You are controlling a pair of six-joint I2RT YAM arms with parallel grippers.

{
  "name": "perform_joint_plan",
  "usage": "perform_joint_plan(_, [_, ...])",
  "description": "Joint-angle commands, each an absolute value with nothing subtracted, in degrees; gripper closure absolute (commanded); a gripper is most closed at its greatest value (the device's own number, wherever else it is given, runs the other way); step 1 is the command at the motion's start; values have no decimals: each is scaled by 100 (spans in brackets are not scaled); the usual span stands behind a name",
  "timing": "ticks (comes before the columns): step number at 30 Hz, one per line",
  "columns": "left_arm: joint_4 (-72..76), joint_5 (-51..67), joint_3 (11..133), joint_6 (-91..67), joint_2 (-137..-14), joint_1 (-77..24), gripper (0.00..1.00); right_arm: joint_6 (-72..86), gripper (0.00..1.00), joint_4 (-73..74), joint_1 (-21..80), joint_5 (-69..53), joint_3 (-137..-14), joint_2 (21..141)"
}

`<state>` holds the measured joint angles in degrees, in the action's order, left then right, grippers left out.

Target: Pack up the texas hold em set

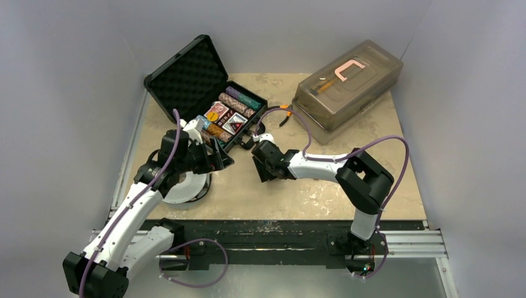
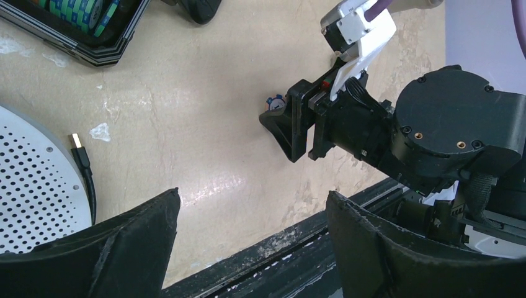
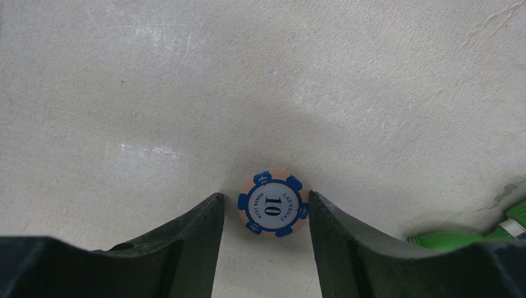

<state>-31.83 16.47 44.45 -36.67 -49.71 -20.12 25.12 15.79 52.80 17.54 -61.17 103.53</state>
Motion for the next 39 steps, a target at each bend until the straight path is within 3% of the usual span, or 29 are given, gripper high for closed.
perform_joint_plan(1, [-3077, 1680, 4456, -3627, -4879, -1995, 16, 2647, 49, 1733, 5313, 1840, -6057, 10532])
perform_joint_plan(19, [-2434, 2479, 4175, -4225, -5718, -1938, 18, 2380, 72, 1065, 5294, 1623, -5635, 10082])
perform_joint_plan(28, [-433, 3977, 3694, -5228, -6947, -1347, 23, 1908, 75, 545, 5204, 1399, -5343, 9616])
perform_joint_plan(39, [406, 4498, 4297, -5241, -8580, -1671, 34, 1399, 77, -188, 5194, 896, -4767, 8720])
